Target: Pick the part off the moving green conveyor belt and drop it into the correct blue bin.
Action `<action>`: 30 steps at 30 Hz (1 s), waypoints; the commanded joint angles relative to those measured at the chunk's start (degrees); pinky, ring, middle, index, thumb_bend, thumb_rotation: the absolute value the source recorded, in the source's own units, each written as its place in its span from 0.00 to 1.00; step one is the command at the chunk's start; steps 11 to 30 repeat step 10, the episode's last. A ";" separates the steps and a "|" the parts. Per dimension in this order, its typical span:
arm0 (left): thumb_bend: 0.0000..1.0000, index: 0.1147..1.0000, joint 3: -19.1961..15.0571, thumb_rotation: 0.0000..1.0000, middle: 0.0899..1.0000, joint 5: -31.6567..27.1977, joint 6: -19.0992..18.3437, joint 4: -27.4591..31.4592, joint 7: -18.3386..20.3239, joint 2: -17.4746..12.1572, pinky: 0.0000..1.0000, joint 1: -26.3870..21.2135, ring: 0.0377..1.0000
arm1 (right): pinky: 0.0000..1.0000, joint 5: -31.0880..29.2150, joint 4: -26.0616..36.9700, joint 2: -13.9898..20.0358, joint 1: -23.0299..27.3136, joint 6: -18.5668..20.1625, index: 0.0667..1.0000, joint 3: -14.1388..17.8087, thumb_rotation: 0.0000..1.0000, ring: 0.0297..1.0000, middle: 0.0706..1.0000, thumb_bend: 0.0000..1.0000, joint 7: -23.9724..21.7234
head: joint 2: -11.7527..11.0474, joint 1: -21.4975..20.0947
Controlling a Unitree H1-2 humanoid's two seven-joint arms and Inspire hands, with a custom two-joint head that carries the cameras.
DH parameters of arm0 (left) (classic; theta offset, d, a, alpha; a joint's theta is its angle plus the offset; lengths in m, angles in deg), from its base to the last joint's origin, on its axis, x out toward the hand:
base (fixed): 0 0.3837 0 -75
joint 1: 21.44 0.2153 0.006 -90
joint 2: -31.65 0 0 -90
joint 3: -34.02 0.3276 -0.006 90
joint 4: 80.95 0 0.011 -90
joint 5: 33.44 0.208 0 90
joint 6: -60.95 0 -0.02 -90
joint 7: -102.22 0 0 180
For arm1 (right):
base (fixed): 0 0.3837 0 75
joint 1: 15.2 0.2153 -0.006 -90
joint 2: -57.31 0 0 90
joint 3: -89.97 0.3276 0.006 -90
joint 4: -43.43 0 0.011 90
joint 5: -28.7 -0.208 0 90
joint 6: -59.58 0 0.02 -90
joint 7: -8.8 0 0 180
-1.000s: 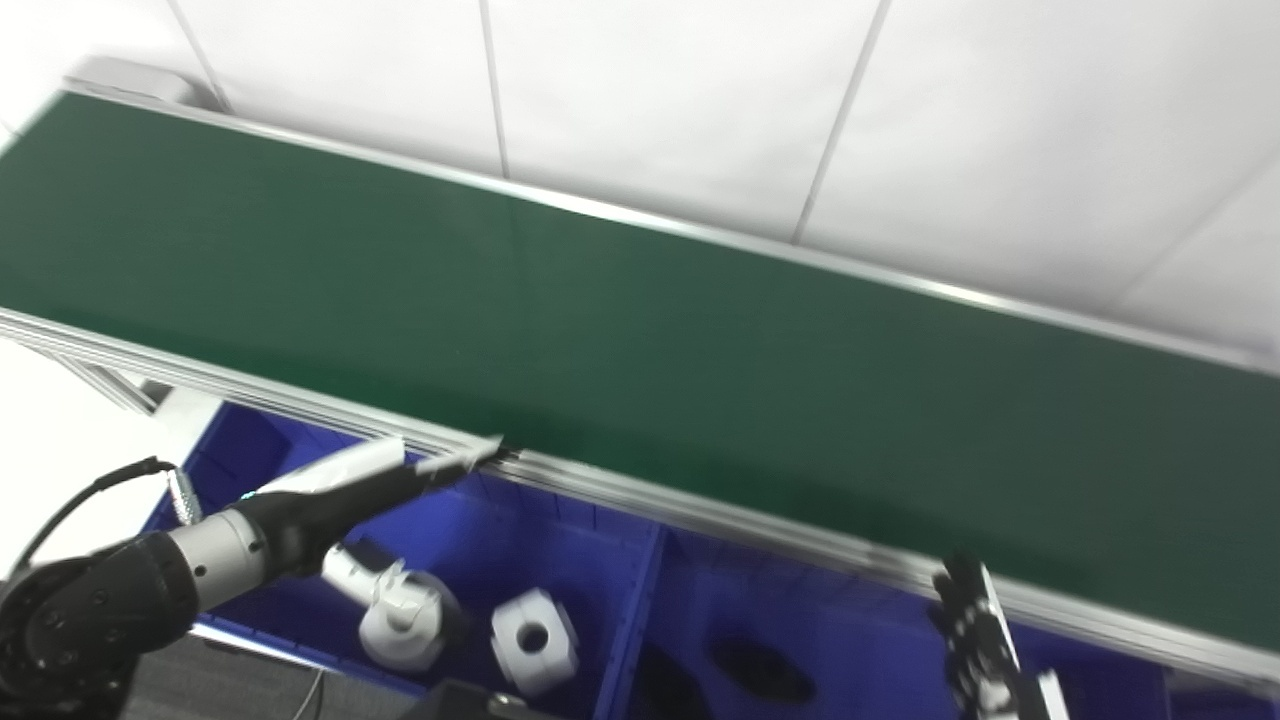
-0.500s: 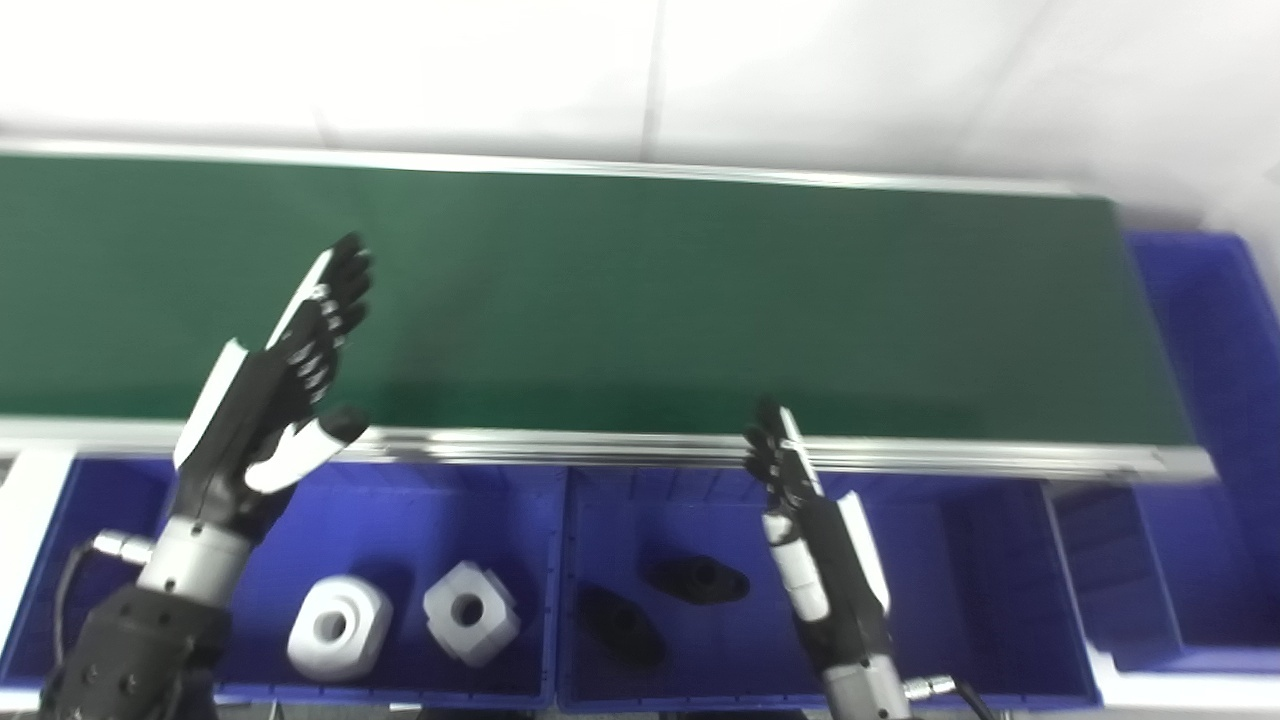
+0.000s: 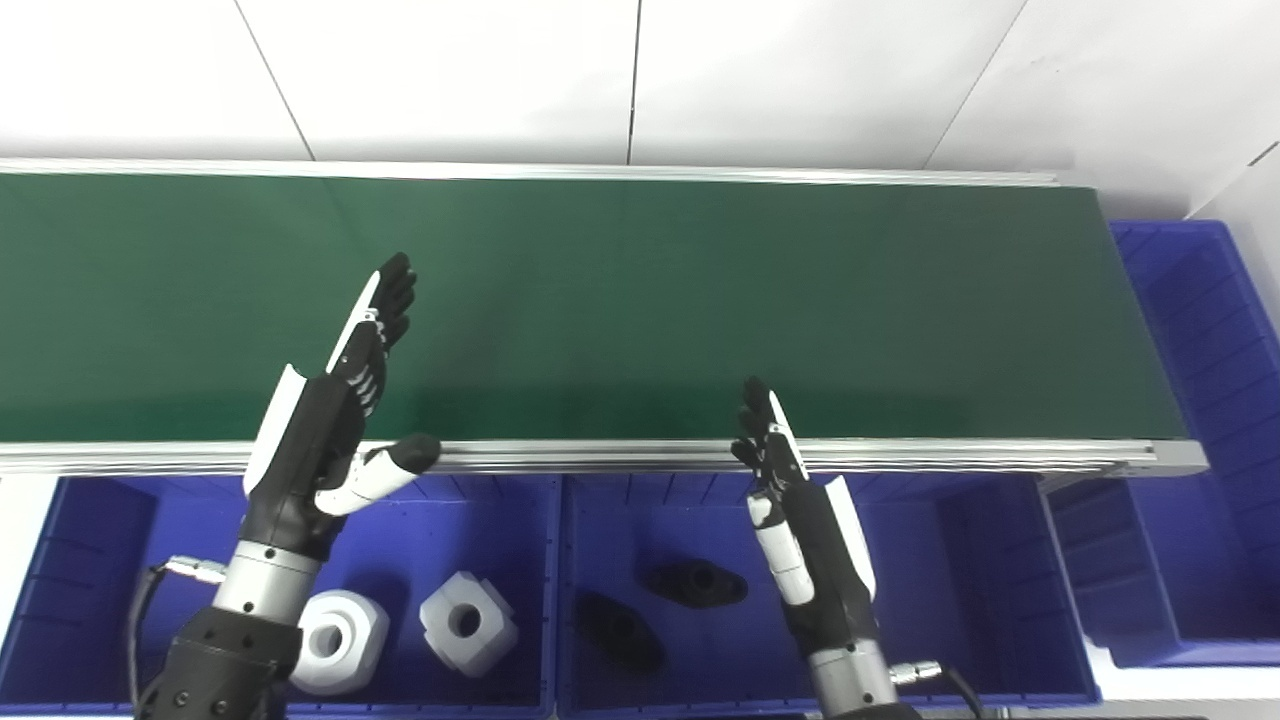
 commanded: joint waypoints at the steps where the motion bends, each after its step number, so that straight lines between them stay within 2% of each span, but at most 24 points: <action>1: 0.90 1.00 0.49 0.76 1.00 0.05 1.77 3.87 -2.18 0.79 1.00 3.08 1.00 | 0.95 -0.60 1.35 0.25 -1.13 -3.60 1.00 -0.09 1.00 0.98 1.00 0.79 0.52 | -0.35 1.33; 2: 0.83 1.00 0.87 0.75 1.00 -0.06 1.13 5.35 -2.69 1.32 1.00 4.28 1.00 | 0.96 -0.94 1.38 0.49 -1.31 -3.76 1.00 -0.10 1.00 0.98 1.00 0.80 0.57 | -0.35 1.33; 4: 0.77 1.00 2.30 0.75 1.00 -0.02 -0.33 9.10 -3.59 2.94 1.00 7.50 1.00 | 0.96 -1.85 1.30 1.06 -1.62 -4.33 1.00 0.12 1.00 0.98 1.00 0.81 0.58 | -0.61 2.62; 7: 0.75 1.00 5.97 0.79 1.00 -0.81 -0.09 12.33 -5.40 5.86 1.00 13.50 1.00 | 0.98 -3.07 1.36 2.10 -1.82 -4.80 1.00 0.74 1.00 0.99 1.00 0.82 0.33 | -0.87 5.77; 10: 0.78 1.00 7.94 0.82 1.00 1.13 2.32 11.11 -6.99 6.96 1.00 16.95 1.00 | 0.98 -4.06 1.06 3.00 -1.75 -5.46 1.00 1.16 1.00 0.99 1.00 0.82 0.11 | -1.09 7.11; 30: 0.78 1.00 7.94 0.82 1.00 1.13 2.32 11.11 -6.99 6.96 1.00 16.95 1.00 | 0.98 -4.06 1.06 3.00 -1.75 -5.46 1.00 1.16 1.00 0.99 1.00 0.82 0.11 | -1.09 7.11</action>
